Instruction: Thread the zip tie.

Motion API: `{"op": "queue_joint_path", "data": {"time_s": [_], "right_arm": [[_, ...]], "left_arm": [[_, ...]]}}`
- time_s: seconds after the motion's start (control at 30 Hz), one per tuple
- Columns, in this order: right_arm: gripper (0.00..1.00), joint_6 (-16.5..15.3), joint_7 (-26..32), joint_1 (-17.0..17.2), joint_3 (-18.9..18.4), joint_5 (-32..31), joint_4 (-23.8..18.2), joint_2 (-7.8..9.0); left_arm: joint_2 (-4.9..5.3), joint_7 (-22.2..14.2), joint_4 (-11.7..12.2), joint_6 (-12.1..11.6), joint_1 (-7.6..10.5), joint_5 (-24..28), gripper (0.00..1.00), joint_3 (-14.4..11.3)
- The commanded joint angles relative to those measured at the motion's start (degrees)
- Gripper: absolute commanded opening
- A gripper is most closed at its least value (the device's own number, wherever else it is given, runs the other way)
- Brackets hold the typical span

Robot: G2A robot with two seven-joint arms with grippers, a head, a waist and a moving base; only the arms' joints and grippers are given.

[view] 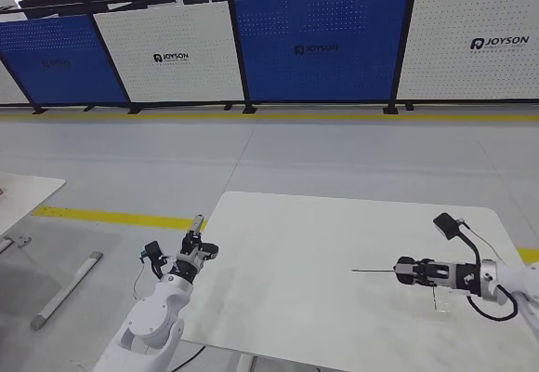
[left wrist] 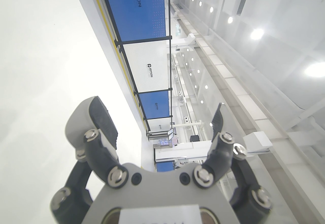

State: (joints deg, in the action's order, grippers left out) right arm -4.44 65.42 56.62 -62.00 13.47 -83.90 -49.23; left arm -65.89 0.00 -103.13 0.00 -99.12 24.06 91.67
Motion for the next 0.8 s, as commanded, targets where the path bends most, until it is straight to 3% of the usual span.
{"op": "queue_joint_path", "data": {"time_s": [0.0, 0.2, 0.27, 0.4, 0.53, 0.67, 0.77], "right_arm": [[0.00, 0.00, 0.00, -0.01, 0.02, -0.01, 0.00, 0.00], [0.00, -0.30, -1.01, 0.31, 0.55, -1.05, -0.31, -0.12], [0.00, -0.04, -3.37, -0.57, 1.05, -0.80, 1.39, -0.55], [0.00, -5.42, -6.99, -4.72, 4.81, -2.61, 4.76, -2.29], [0.00, -9.45, -10.75, -7.92, 8.87, -9.38, 6.03, -3.80], [0.00, -7.02, -14.39, -10.12, 12.14, -17.66, 6.60, -4.93], [0.00, -7.32, -13.20, -10.84, 12.78, -17.05, 7.91, -5.31]], "left_arm": [[0.00, 0.00, 0.00, 0.00, 0.00, 0.00, 1.00, 0.00], [0.00, 0.00, 0.00, 0.00, 0.00, 0.00, 1.00, 0.00], [0.00, 0.00, 0.00, 0.00, 0.00, 0.00, 1.00, 0.00], [0.00, 0.00, 0.00, 0.00, 0.00, 0.00, 1.00, 0.00], [0.00, 0.00, 0.00, 0.00, 0.00, 0.00, 1.00, 0.00], [0.00, 0.00, 0.00, 0.00, 0.00, 0.00, 1.00, 0.00], [0.00, 0.00, 0.00, 0.00, 0.00, 0.00, 1.00, 0.00]]}}
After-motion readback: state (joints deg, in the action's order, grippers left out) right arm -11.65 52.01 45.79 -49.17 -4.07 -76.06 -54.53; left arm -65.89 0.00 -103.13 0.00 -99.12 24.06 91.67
